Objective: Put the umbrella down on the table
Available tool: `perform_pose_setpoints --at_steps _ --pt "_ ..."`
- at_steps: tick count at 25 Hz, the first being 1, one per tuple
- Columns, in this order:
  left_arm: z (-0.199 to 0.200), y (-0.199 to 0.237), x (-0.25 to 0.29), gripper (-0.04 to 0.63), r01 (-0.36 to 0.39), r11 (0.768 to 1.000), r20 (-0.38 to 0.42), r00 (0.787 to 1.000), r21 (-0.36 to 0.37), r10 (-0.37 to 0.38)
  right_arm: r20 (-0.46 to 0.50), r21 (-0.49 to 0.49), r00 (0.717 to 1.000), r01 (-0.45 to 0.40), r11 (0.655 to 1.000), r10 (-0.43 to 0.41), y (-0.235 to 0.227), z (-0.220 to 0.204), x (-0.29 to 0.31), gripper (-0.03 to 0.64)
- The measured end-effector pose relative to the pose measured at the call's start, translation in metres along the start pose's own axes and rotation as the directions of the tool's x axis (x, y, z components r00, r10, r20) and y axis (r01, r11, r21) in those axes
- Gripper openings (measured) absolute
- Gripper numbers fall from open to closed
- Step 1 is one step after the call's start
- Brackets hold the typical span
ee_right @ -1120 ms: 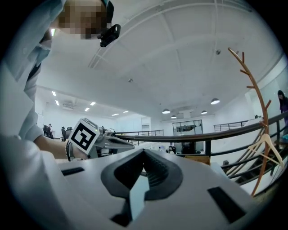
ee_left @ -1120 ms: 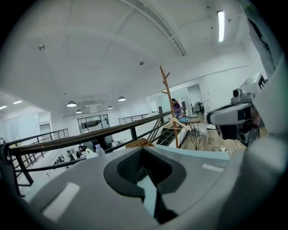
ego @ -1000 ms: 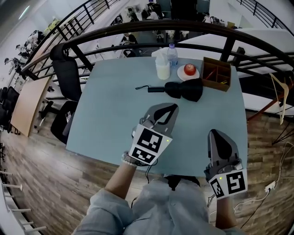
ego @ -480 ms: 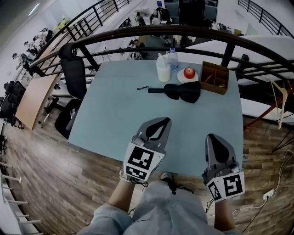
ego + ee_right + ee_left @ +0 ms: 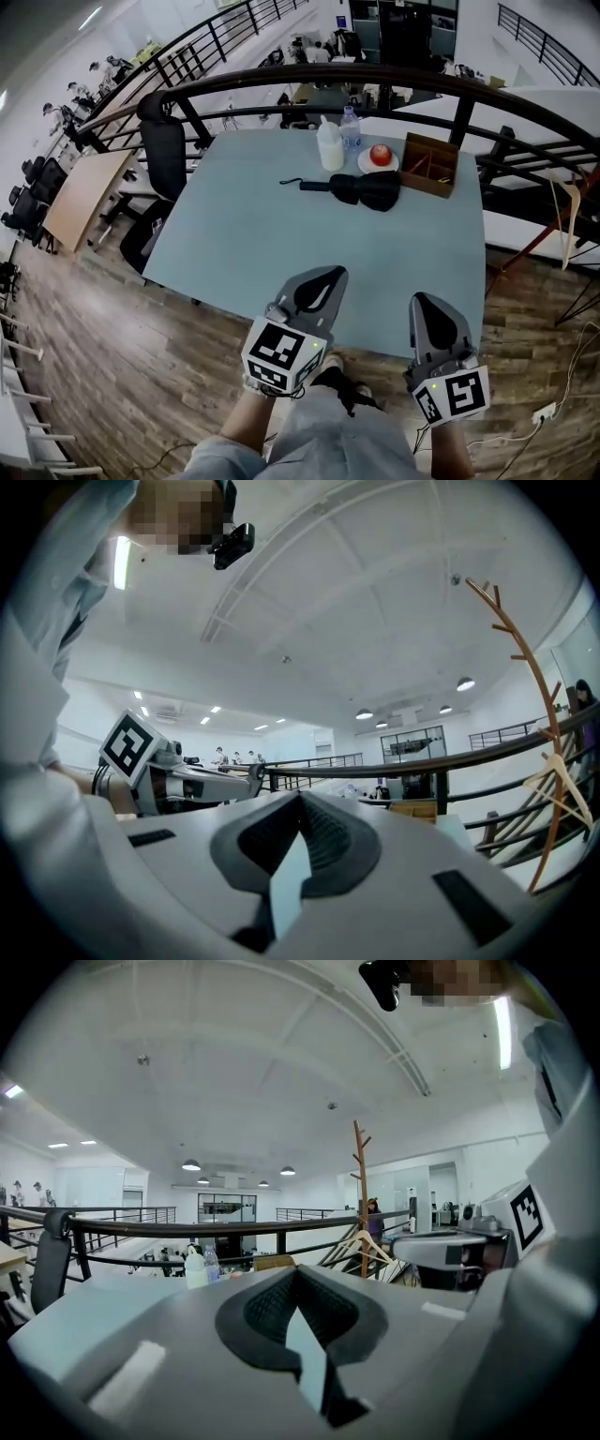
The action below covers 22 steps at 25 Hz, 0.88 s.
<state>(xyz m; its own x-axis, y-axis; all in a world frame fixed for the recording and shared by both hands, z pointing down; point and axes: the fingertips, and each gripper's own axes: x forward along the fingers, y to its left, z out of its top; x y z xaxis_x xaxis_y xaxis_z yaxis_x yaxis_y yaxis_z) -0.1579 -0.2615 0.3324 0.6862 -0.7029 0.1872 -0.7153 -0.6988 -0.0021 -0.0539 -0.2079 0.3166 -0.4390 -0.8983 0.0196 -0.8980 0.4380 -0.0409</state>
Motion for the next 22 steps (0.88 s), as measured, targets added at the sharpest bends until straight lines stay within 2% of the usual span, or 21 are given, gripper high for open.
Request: perform_pose_setpoints --at_steps 5,10,22 --pt "0.002 -0.025 -0.011 0.005 -0.011 1.0 0.004 1.0 0.003 0.011 0.006 0.008 1.0 -0.021 1.0 0.021 0.004 -0.004 -0.02 -0.005" --pt "0.003 -0.043 -0.017 0.005 0.024 1.0 -0.004 1.0 0.008 -0.024 0.021 0.014 1.0 -0.016 1.0 0.016 0.009 0.0 -0.034 -0.005" --pt "0.016 -0.039 -0.035 0.005 0.063 0.997 0.033 0.997 0.05 -0.065 0.057 -0.02 0.998 0.002 1.0 -0.001 0.035 0.021 -0.024 -0.005"
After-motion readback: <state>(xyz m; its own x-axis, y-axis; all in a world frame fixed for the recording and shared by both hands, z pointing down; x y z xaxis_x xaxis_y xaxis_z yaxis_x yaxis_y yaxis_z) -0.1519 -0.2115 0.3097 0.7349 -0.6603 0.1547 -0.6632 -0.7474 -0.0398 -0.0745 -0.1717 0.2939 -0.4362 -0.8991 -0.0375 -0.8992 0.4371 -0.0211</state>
